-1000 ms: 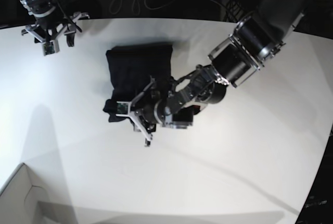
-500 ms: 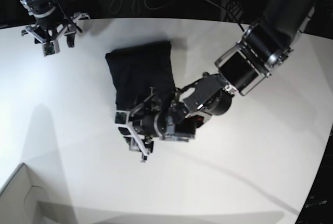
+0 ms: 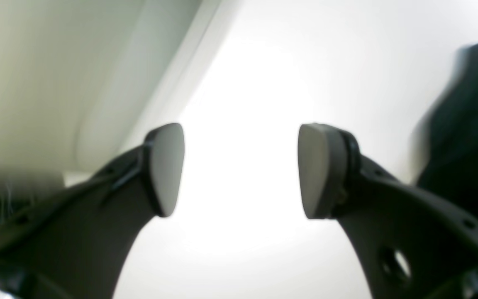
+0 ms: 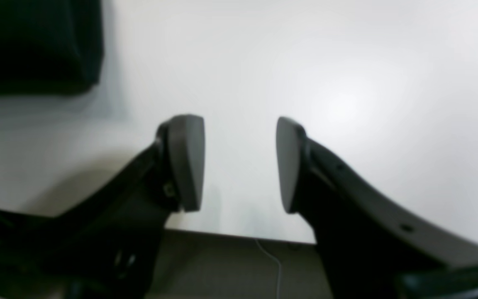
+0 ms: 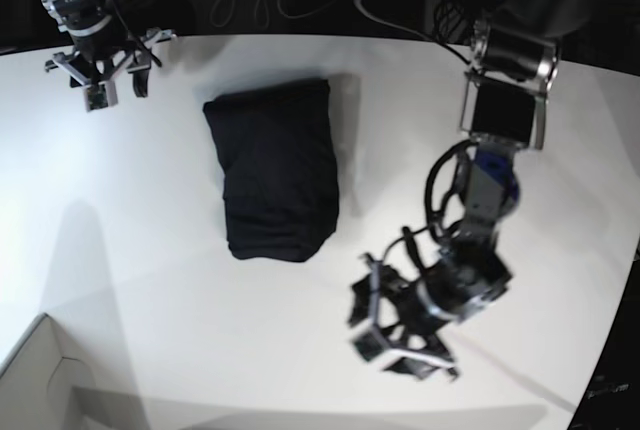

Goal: Layout the t-shirt on the table in an organized manner, then fold the t-shirt properly
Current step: 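Withdraw the left gripper and nudge the bundle edge with the right gripper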

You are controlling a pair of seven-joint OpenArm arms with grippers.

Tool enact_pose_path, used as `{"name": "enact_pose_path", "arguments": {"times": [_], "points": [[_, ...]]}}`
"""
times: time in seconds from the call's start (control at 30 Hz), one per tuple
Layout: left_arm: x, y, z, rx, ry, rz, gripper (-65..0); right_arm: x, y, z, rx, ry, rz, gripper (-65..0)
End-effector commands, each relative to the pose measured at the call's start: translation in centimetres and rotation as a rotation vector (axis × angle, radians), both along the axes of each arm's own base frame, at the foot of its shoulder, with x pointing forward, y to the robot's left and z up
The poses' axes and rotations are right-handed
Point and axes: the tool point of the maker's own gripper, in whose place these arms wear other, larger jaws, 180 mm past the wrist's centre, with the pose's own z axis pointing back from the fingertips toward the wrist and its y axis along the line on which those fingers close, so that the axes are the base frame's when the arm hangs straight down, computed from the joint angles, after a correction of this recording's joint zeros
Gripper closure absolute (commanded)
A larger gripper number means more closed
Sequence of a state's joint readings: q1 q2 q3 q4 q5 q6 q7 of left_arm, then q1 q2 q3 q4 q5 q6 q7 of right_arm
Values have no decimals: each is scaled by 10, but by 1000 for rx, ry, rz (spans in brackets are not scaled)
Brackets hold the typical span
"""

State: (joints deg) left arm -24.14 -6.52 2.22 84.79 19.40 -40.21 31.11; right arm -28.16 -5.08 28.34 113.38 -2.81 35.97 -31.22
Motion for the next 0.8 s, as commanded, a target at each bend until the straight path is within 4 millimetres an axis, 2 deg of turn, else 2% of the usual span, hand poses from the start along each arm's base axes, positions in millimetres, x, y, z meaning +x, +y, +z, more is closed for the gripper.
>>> {"name": "enact_pose_path", "arguments": {"times": [0.0, 0.07, 0.17, 0.3, 0.37, 0.53, 0.67, 0.77], "points": [[3, 23, 16, -29, -41, 65, -412, 10, 4, 10, 6, -49, 15, -267], [-13, 69, 6, -61, -23, 199, -412, 16, 12, 10, 20, -55, 31, -224], [-56, 141, -23, -77, 36, 405, -412, 30, 20, 16, 32, -90, 49, -120], [-121, 206, -55, -53, 112, 598, -412, 36, 34, 12, 59, -92, 81, -14], [-159, 233, -76, -36, 171, 685, -412, 41, 46, 7, 86, -87, 107, 0], [-241, 274, -108, -15, 293, 824, -412, 37, 67, -15, 138, -32, 146, 0], [-289, 298, -109, -114, 307, 927, -412, 36, 83, -19, 162, -20, 182, 0], [-318, 311, -108, -160, 313, 988, -412, 31, 93, -21, 177, -11, 208, 0]]}}
